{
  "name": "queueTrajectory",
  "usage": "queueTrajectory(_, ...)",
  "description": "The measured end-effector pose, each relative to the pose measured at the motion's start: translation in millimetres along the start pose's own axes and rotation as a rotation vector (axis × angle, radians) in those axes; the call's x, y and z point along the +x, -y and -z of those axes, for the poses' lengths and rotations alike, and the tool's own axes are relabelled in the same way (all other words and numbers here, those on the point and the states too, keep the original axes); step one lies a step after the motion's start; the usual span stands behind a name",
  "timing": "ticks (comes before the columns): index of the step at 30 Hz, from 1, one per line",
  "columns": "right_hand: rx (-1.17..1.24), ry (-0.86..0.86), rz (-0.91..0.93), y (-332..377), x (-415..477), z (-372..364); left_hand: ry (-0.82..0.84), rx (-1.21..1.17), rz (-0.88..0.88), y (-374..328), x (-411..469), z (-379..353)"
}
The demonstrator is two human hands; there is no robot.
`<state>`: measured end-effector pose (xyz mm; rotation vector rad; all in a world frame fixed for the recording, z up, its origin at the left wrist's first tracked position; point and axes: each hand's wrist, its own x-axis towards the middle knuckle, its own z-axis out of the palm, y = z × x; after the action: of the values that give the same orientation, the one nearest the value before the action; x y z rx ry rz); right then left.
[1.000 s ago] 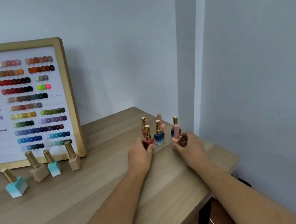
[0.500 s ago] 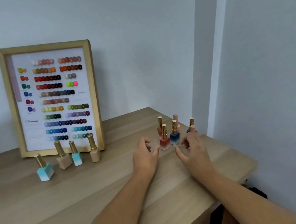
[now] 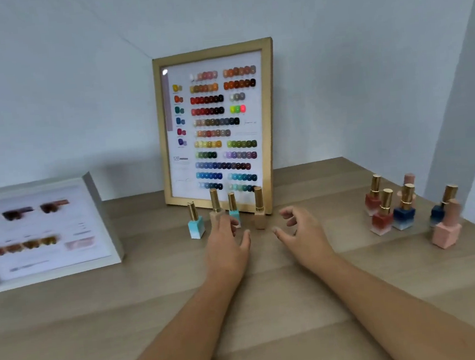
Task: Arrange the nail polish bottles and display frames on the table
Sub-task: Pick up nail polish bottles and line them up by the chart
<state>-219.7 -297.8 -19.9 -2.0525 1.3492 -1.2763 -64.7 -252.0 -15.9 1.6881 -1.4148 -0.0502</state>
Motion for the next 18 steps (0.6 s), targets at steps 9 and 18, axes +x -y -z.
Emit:
queueTrajectory(9, 0.069, 0.034, -0.149, 4.5, 34.2, -41.4, -0.127, 0.049, 0.358, 62.6, 23.8, 48.7)
queueTrajectory(18, 0.032, 0.074, -0.157, -0.5, 43.1, -48.9, 0.026, -0.009, 0.358, 73.4, 49.5, 36.9)
